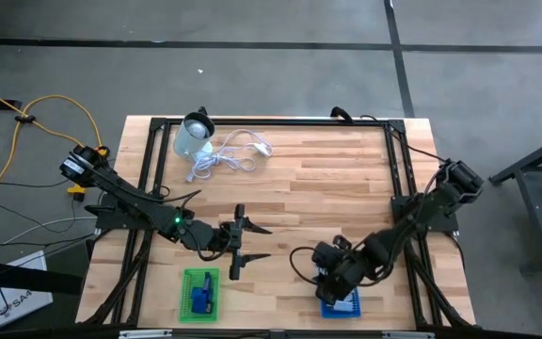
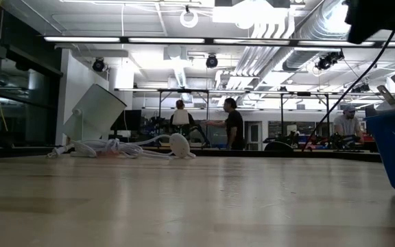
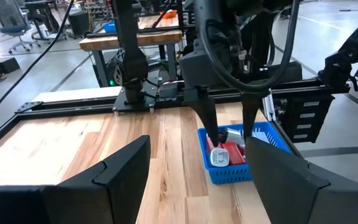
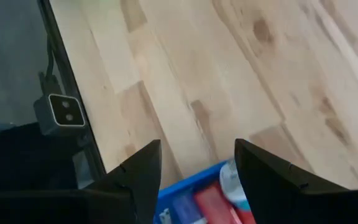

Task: Pick & Place Office items
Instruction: Return to Home Position

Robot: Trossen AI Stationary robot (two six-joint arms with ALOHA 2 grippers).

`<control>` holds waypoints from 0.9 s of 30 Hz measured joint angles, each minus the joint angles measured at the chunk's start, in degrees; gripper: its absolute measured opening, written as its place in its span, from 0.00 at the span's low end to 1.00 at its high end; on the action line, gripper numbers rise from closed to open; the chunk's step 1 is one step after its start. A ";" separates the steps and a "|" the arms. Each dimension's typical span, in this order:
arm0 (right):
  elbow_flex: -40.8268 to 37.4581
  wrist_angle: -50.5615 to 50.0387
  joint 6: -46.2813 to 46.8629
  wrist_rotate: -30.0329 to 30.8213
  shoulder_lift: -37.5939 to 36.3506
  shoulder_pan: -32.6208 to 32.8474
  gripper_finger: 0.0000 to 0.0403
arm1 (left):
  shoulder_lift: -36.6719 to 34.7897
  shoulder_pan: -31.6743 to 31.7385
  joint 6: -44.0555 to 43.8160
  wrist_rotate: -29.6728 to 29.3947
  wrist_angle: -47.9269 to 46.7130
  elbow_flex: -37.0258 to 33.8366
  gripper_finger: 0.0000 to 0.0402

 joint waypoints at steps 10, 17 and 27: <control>0.00 2.00 -3.39 -0.28 -0.02 -0.86 0.47 | 0.00 0.00 0.01 -0.02 0.04 0.00 0.64; 0.00 2.19 -5.48 -1.70 -0.02 -0.86 0.47 | 0.00 0.00 0.77 -0.02 0.11 0.00 0.64; -0.10 4.94 -10.62 8.11 -0.98 -1.17 0.47 | 0.00 0.00 0.85 -0.03 0.13 0.00 0.64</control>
